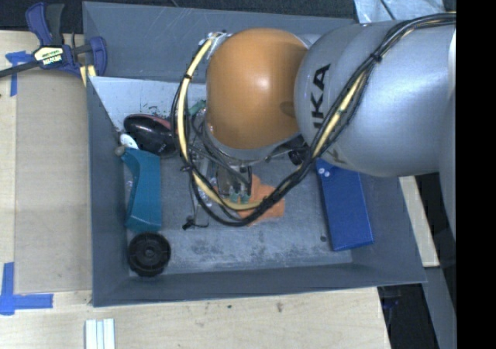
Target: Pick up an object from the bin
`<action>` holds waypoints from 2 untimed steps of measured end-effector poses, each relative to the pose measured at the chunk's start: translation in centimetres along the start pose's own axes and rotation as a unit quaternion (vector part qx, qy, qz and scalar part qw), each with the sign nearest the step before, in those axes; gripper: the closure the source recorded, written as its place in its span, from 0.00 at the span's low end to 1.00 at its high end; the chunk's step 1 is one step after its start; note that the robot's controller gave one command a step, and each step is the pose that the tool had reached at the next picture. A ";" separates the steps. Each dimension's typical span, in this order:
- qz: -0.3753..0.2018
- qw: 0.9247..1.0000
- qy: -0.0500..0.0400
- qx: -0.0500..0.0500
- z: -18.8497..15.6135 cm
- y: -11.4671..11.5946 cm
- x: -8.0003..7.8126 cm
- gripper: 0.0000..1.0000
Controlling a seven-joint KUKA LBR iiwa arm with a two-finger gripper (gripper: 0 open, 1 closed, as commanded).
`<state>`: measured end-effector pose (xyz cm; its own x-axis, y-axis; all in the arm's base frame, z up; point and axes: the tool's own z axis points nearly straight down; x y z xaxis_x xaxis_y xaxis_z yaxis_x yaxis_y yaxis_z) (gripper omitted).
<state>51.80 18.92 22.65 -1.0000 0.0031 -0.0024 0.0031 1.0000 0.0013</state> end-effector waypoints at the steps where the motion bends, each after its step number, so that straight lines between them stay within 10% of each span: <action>1: 0.000 1.000 0.000 0.000 0.0 0.0 0.0 0.00; 2: -0.046 0.999 0.001 0.000 1.1 -3.8 -1.9 0.00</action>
Offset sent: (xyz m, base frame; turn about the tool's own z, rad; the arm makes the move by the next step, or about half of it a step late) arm 0.0430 -0.0906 -0.0266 -0.1829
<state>53.71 15.11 21.50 -0.9960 -0.0890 -0.0011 -0.0890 0.9960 0.0012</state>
